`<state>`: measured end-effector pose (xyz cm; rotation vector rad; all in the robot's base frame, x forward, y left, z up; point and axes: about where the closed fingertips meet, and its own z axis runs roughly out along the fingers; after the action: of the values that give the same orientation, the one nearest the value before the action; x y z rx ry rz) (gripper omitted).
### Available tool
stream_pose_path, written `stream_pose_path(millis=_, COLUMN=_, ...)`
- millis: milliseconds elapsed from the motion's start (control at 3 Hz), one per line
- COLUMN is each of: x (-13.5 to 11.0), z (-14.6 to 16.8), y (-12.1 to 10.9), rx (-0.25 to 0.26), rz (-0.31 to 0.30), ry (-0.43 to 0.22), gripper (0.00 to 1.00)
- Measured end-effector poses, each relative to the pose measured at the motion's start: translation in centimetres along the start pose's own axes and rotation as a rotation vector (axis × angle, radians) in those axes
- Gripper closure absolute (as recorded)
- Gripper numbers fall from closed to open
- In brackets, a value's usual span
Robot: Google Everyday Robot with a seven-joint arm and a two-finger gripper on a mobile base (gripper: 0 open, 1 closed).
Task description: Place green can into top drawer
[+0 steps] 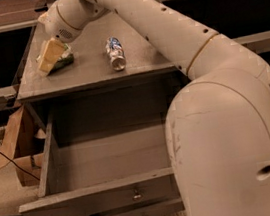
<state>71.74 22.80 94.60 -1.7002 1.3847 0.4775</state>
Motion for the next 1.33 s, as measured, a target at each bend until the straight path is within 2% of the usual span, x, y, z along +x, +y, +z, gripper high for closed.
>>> stream_pose_path(millis=667, x=2.3, z=1.4, y=-0.5, rx=0.050, rz=0.083, ry=0.108, gripper=0.00)
stream_pose_path(millis=1000, x=2.7, z=1.7, y=-0.9, rx=0.128, rz=0.140, ry=0.210, gripper=0.00)
stream_pose_path(millis=1333, x=3.3, z=1.9, y=-0.8, rx=0.145, rz=0.215, ry=0.226, gripper=0.00)
